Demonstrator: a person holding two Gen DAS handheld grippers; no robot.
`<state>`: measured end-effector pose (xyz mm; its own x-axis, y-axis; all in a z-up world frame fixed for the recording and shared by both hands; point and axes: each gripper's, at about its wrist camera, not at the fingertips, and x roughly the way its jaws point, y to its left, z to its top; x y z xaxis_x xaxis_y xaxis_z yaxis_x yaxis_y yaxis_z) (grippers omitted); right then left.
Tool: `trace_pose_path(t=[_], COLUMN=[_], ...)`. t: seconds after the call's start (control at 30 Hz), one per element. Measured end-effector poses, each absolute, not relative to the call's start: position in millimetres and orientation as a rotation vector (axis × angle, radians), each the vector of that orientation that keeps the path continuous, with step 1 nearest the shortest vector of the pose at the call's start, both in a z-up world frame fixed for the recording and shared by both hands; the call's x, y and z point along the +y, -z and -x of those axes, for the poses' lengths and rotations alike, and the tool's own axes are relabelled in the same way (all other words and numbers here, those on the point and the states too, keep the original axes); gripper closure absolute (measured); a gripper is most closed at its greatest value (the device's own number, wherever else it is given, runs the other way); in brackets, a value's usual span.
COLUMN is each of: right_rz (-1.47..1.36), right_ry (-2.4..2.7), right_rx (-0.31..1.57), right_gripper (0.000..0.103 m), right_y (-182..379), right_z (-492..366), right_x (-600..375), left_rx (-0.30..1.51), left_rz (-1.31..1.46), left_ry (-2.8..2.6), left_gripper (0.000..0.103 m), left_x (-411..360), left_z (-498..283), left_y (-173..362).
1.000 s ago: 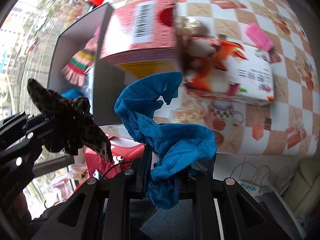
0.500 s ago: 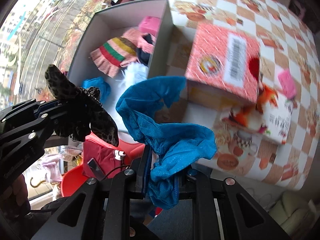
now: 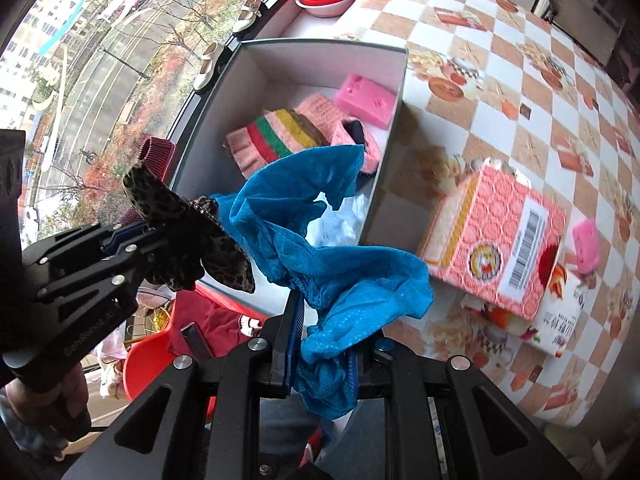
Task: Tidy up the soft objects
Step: 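Carry the blue cloth and leopard scrunchie in both tools over the white box, then lower the blue cloth and leopard scrunchie into the white box and open both tools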
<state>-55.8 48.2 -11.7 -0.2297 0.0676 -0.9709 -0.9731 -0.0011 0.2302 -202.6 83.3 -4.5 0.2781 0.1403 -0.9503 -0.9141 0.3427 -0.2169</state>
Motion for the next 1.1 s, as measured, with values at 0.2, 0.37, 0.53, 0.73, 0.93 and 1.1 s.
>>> trace_pose_path(t=[0.2,0.37,0.53,0.73,0.93,1.1], right_rz=[1.027,1.012,0.993,0.978,0.966,0.952], right_ry=[-1.408,-1.412,-1.423,-1.43,-1.425,-1.409], right_rx=[1.37,1.378,1.376,1.356,1.344,1.362], right_gripper=[0.083,0.083,0.083,0.083,0.083,0.083], right_y=[13,11,9,7,7,12], right_z=[59,60,63,63,61,58], right_x=[63,79,100,127,149,161], left_rx=[1.019,1.015,1.008,0.996,1.001,1.012], left_rz=[0.969,0.965,0.964,0.962,0.959,0.952], left_ry=[-0.889,-0.909,-0.931,-0.962,-0.978,-0.987], left_gripper=[0.089,0.089,0.089,0.089,0.089,0.089], left_x=[90,100,115,136,152,161], left_z=[205,202,200,196,189,185], left_y=[9,9,11,12,16,23])
